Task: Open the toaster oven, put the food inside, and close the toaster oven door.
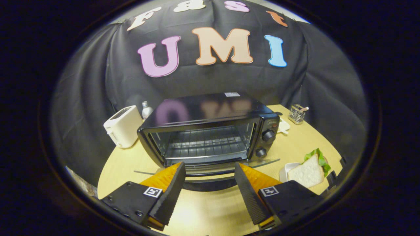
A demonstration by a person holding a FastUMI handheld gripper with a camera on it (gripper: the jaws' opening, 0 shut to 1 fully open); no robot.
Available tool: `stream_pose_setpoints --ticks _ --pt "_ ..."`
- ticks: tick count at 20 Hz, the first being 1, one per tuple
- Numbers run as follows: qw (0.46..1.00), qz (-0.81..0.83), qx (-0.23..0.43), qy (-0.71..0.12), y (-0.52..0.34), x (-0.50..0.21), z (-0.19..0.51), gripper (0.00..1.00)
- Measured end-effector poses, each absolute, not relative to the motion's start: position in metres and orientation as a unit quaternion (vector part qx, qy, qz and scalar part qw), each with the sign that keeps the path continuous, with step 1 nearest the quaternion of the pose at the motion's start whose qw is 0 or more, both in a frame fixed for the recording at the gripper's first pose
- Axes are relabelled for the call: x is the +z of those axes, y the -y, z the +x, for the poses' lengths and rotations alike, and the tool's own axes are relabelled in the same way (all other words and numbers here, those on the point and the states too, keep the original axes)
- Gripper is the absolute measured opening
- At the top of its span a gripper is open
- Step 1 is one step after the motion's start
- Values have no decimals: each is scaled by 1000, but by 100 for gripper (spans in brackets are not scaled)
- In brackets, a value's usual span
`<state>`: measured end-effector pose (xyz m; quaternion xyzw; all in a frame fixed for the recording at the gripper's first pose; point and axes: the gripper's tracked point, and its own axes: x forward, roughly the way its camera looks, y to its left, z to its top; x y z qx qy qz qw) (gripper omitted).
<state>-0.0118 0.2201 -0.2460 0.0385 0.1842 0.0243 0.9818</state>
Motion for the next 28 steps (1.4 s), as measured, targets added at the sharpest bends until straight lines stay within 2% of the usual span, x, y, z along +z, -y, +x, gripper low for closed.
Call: stream_pose_setpoints --ticks 12,19,26,28 --pt "964 -43 27 -260 -221 -296 -31 92" --pt "963 13 29 -269 -225 -326 -21 87" --pt "944 18 26 -327 -222 -373 -28 86" --pt "948 30 20 -315 -218 -374 -25 86"
